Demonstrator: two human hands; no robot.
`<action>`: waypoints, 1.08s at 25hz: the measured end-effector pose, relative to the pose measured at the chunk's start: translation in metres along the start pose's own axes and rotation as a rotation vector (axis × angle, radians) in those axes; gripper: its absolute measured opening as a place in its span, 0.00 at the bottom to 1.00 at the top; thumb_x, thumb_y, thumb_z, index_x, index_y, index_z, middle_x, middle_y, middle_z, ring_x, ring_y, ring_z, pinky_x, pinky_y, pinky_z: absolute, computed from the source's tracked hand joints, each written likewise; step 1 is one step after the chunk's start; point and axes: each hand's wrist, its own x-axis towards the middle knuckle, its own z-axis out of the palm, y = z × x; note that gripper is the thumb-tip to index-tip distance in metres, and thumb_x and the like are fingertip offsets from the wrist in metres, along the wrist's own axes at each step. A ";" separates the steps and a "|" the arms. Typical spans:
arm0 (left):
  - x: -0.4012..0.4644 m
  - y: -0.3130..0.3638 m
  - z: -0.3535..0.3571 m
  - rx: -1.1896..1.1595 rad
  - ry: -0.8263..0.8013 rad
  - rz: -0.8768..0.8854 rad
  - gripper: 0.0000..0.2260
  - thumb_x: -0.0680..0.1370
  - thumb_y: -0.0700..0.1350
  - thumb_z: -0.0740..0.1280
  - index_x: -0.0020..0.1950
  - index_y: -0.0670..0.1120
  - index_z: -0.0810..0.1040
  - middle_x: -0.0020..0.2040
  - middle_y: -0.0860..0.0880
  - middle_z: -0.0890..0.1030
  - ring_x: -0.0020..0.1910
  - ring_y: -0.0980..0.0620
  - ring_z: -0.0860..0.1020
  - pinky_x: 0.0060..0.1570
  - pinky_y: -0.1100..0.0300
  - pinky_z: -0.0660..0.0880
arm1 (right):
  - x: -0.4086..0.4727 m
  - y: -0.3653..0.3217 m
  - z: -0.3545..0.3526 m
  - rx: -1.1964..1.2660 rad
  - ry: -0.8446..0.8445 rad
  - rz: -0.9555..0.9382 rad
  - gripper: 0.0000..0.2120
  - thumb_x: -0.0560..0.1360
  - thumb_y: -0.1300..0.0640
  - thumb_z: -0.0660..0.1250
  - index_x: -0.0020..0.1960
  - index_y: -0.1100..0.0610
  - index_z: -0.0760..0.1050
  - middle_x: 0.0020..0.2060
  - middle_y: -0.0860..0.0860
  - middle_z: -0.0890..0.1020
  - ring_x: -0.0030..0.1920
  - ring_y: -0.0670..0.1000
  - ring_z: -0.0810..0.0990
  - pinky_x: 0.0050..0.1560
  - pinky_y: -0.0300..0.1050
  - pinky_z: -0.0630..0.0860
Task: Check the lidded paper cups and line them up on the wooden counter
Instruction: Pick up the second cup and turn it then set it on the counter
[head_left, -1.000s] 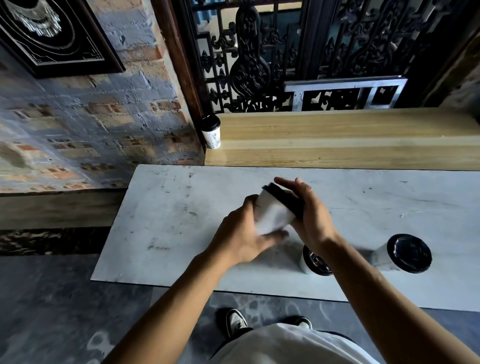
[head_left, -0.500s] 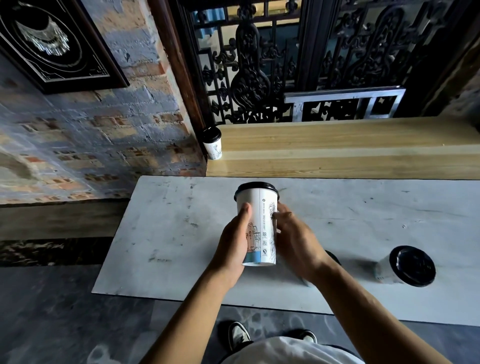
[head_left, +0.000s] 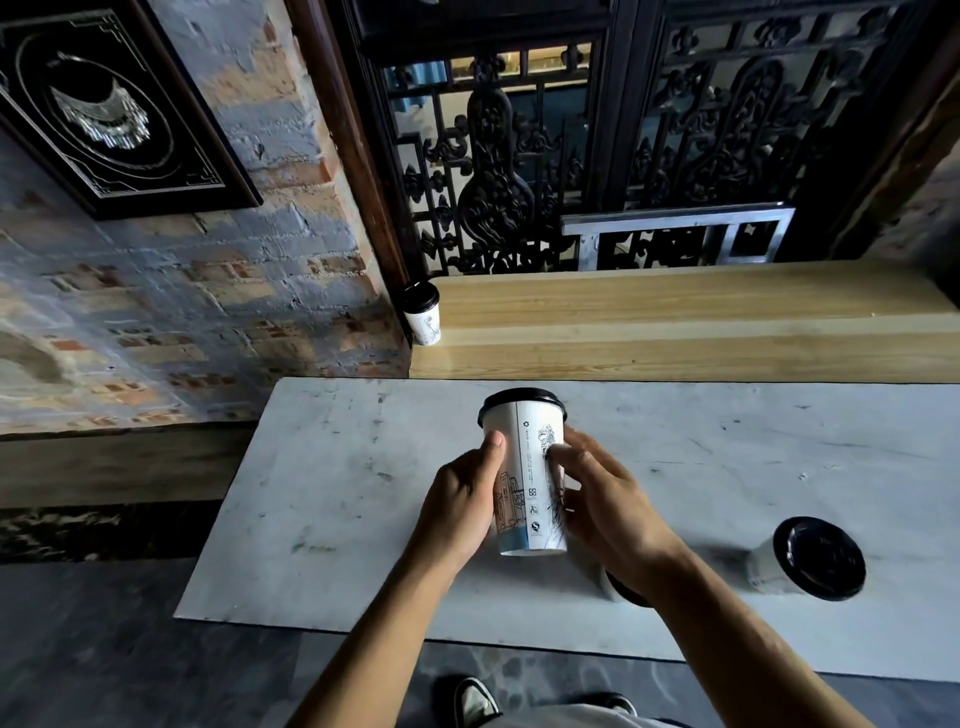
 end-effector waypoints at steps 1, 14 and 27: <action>0.000 0.000 0.001 -0.031 0.054 0.010 0.26 0.71 0.77 0.56 0.32 0.55 0.72 0.25 0.58 0.74 0.29 0.55 0.74 0.34 0.59 0.71 | -0.001 -0.001 0.001 -0.001 -0.003 -0.010 0.15 0.76 0.51 0.68 0.61 0.48 0.83 0.54 0.56 0.89 0.46 0.56 0.88 0.44 0.50 0.84; -0.005 0.008 -0.008 -0.153 0.172 0.316 0.16 0.81 0.38 0.69 0.53 0.61 0.85 0.46 0.44 0.80 0.38 0.52 0.79 0.38 0.64 0.78 | -0.003 -0.001 -0.003 -0.039 -0.003 -0.077 0.14 0.83 0.54 0.61 0.60 0.58 0.83 0.55 0.65 0.87 0.52 0.58 0.88 0.48 0.49 0.85; -0.012 0.005 -0.018 -0.173 0.211 0.300 0.11 0.78 0.41 0.75 0.55 0.57 0.86 0.50 0.47 0.84 0.45 0.53 0.84 0.47 0.47 0.85 | -0.004 -0.006 -0.003 -0.027 0.006 -0.126 0.16 0.80 0.60 0.67 0.67 0.57 0.78 0.55 0.59 0.89 0.52 0.54 0.88 0.47 0.42 0.83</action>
